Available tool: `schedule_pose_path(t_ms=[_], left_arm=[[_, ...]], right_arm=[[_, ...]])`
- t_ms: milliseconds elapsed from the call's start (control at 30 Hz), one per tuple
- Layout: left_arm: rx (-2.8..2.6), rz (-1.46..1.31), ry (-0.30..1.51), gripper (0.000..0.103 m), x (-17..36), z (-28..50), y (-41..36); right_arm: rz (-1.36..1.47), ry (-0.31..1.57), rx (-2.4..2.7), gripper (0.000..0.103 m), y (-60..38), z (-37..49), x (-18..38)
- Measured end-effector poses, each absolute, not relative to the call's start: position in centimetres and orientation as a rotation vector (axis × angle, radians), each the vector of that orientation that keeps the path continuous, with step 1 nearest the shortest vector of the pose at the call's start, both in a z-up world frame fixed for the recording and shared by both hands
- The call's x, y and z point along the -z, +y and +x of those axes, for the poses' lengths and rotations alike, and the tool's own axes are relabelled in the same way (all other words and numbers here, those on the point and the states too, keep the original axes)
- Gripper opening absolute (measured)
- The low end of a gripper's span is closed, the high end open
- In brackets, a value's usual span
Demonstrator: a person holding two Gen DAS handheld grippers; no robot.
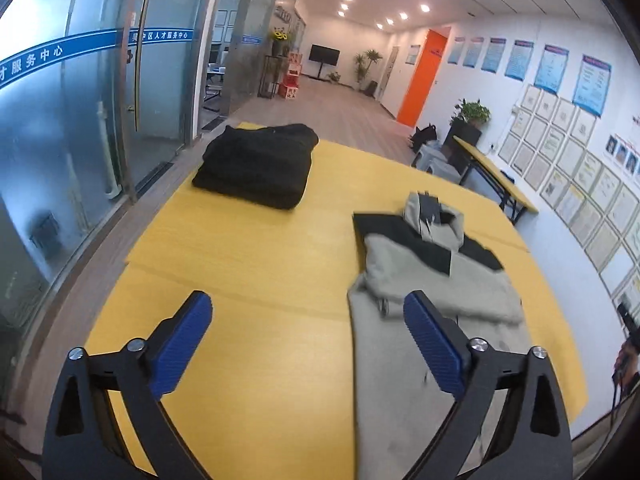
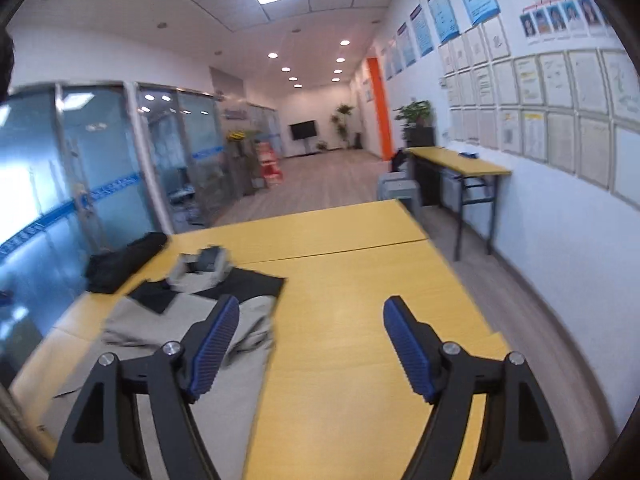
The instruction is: Fold clothes
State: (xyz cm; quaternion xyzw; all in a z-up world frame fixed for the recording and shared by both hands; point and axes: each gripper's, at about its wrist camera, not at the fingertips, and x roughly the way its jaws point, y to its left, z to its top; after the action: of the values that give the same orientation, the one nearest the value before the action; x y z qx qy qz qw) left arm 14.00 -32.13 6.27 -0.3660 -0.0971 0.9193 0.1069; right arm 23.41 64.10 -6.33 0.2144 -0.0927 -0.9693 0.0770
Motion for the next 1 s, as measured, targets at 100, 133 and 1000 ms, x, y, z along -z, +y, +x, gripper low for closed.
schedule_pose_path(t_ms=[100, 133, 1000], left_arm=[[-2.585, -1.155, -0.229, 0.098, -2.8, 17.0, -30.9], [-2.523, -1.188, -0.219, 0.098, -0.9, 18.1, -30.0], [-2.263, -1.567, -0.113, 0.103, 13.8, 23.2, -18.9]], right_arm=[[0.673, -0.296, 2.749, 0.080, 62.7, 26.9, 7.9], [0.688, -0.306, 2.703, 0.080, 62.1, 28.2, 8.9], [1.482, -0.244, 2.395, 0.057, 50.0, 28.7, 29.0]])
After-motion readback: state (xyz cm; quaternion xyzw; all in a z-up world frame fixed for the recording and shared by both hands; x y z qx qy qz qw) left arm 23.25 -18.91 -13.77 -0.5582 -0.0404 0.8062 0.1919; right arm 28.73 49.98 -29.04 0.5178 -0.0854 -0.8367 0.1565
